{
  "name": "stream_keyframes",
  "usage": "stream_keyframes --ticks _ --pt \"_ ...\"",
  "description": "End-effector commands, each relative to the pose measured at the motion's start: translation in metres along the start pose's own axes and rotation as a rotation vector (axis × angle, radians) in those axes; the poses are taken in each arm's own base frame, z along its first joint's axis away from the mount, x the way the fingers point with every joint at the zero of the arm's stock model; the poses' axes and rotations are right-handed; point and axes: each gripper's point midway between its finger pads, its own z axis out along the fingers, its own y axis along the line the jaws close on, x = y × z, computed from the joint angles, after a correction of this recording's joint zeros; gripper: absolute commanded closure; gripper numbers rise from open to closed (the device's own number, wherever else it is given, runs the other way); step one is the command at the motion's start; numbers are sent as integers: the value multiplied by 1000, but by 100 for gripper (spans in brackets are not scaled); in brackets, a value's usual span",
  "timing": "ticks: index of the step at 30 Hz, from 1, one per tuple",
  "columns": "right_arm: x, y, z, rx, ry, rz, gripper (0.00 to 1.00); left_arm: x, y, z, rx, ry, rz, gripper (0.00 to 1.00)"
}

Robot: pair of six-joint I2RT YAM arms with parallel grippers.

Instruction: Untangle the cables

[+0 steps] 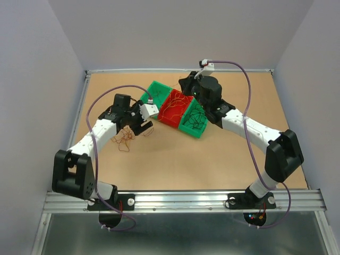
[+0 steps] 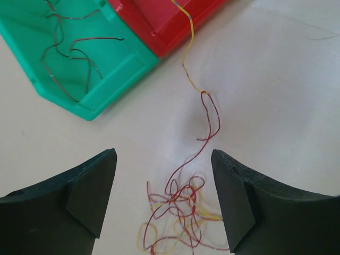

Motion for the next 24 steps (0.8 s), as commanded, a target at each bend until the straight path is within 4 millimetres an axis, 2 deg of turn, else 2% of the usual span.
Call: stream_keyframes --ticks 1,6,8,12,13,19,24 --pt "-60 24 -9 -65 -134 38 99 7 -9 34 19 10 -67 16" --pt "-62 24 -12 -69 -140 39 100 5 -19 60 92 -11 -110 16" --pt "-63 25 -12 -71 -141 39 99 -1 -18 64 102 -30 -115 16" --pt "-61 24 -12 -70 -138 39 100 -17 -16 68 136 -86 -124 16" --pt "-61 24 -12 -72 -139 39 100 -15 -18 68 143 -78 -130 16" --pt "-63 25 -13 -75 -141 38 99 -42 -10 56 133 -158 -154 18" --pt "-62 24 -15 -74 -139 39 100 -38 -5 72 156 -127 -201 24"
